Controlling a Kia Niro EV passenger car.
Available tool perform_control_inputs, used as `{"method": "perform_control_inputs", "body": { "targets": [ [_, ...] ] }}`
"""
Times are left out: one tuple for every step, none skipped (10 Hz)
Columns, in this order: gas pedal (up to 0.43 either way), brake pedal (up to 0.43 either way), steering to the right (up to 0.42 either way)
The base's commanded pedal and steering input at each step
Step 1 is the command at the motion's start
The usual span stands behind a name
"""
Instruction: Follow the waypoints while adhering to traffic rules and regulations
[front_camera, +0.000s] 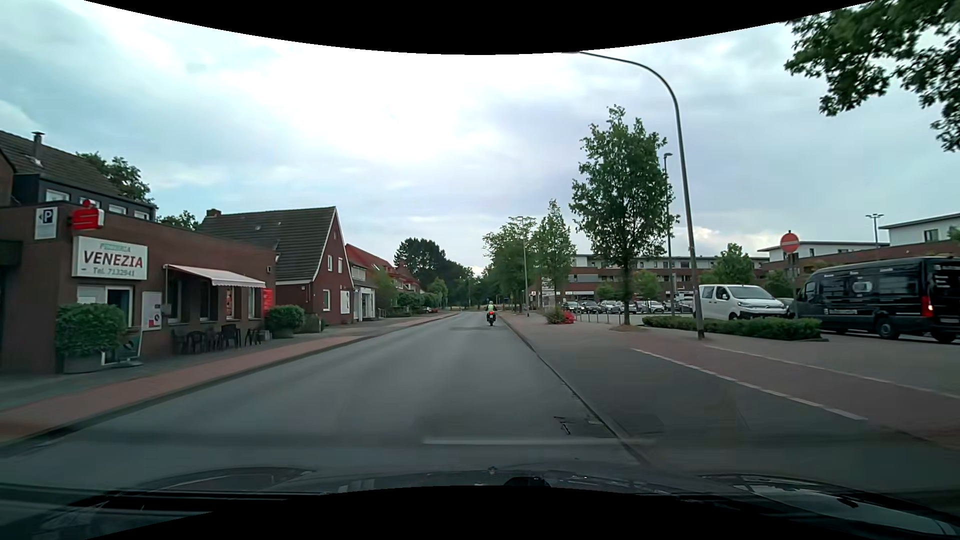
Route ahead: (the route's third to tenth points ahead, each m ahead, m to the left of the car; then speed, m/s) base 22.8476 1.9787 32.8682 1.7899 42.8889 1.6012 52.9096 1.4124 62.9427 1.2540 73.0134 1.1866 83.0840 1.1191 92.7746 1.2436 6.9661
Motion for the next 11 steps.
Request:
{"method": "perform_control_inputs", "body": {
  "targets": [
    [0.13,0.0,-0.01],
    [0.13,0.0,-0.009],
    [0.13,0.0,-0.008],
    [0.13,0.0,-0.006],
    [0.13,0.0,-0.005],
    [0.138,0.0,-0.005],
    [0.138,0.0,-0.005],
    [0.138,0.0,-0.003],
    [0.138,0.0,0.003],
    [0.138,0.0,0.005],
    [0.138,0.0,0.0]
  ]
}}
